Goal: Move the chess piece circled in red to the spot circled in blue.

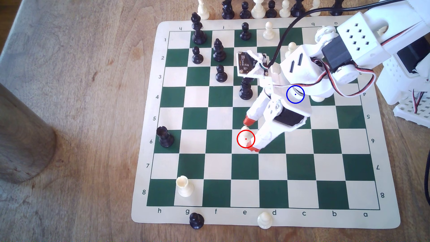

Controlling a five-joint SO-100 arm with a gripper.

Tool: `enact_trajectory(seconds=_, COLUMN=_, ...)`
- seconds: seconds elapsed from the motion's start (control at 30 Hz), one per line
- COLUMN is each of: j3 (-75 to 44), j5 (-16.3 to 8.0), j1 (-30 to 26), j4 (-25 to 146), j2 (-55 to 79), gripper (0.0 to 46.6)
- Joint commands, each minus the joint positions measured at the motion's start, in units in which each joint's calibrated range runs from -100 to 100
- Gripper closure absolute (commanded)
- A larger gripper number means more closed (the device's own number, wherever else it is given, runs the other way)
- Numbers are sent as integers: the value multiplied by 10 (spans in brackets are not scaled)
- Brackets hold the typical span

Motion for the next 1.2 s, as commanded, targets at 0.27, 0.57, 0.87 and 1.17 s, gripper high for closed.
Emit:
enact_trajectory(seconds=0.27, j3=-66, j5=-10, j1=-10, j4=-17, j2=8, gripper=305)
enact_trajectory(seconds=0.57, j3=-75, j5=-7, j1=-15, j4=-17, j2=25, gripper=362)
enact_trajectory(seconds=0.87, j3=-75, j5=-6, j1=-5, j4=6, j2=-4, gripper=464)
enact_trajectory(seconds=1.17, j3=-112, j5=-20, j1=15, j4=137, j2=-150, gripper=464)
